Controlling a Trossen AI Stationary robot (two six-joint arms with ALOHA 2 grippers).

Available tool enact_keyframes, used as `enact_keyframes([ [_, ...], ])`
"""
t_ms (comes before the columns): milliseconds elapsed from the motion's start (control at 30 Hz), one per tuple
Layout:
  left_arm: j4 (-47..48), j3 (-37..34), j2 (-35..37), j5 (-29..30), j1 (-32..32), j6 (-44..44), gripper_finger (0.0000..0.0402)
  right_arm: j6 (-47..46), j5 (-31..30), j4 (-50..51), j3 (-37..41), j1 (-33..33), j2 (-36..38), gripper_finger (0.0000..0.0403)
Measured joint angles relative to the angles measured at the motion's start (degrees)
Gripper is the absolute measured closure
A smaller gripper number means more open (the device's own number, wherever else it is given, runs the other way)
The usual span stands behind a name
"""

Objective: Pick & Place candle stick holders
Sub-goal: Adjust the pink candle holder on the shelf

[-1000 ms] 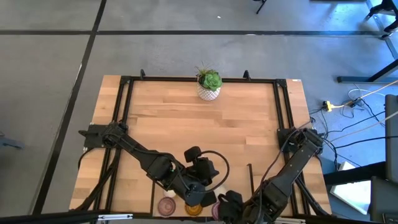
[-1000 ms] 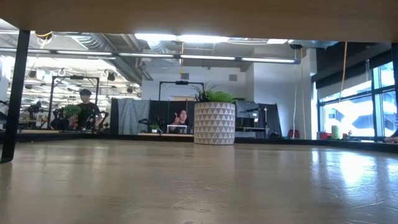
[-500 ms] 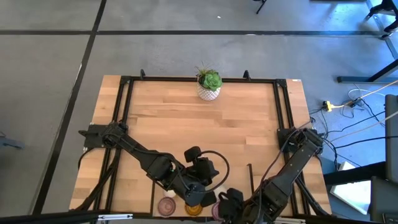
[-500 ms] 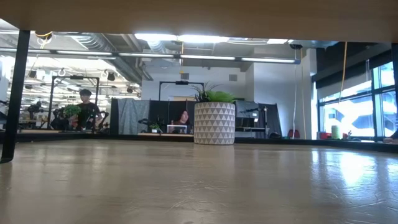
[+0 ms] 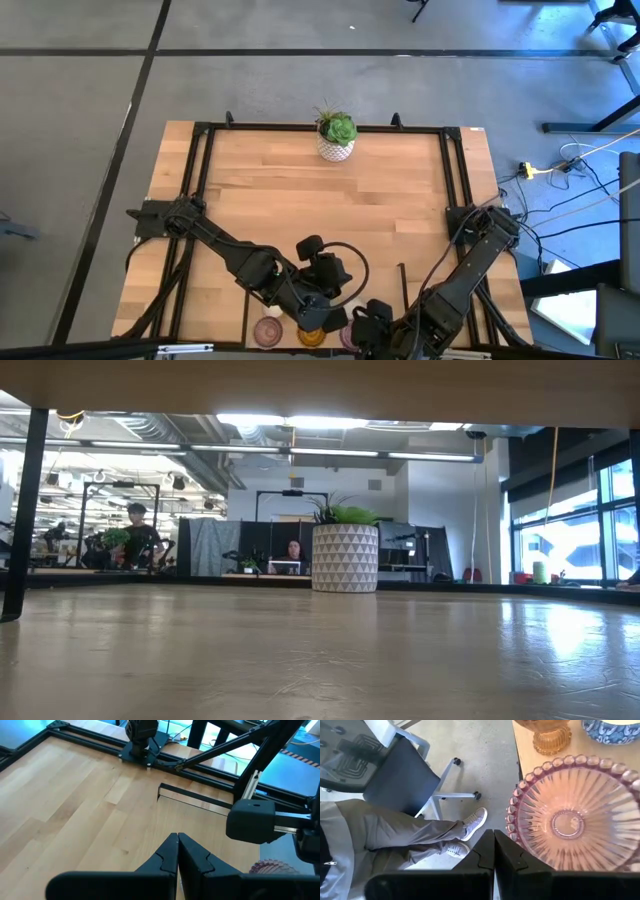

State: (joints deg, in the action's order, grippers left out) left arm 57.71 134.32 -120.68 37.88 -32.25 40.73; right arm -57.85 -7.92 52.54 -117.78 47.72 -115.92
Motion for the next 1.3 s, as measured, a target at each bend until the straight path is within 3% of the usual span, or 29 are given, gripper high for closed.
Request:
enact_keyframes([
  [300,0.0,0.0,0.0,-0.5,0.0,-1.0,0.04,-0.9,-1.1,1.6,0.0,0.3,0.6,0.0403],
  [533,2.1,0.0,0.0,-15.3,0.1,-2.8,0.04,-2.5,-1.8,2.3,0.0,1.1,1.0,0.0403],
  [667,5.7,0.0,0.2,-16.8,-1.0,-2.6,0.04,-3.6,-3.9,3.6,0.0,1.8,1.8,0.0403],
  [900,3.8,0.1,0.5,-28.1,-2.0,-4.9,0.04,-4.3,-4.5,4.5,0.0,2.0,2.1,0.0403],
  [1300,-3.8,0.3,0.1,-34.4,-1.7,-7.5,0.04,-3.8,-5.6,5.3,0.0,1.8,2.7,0.0403],
])
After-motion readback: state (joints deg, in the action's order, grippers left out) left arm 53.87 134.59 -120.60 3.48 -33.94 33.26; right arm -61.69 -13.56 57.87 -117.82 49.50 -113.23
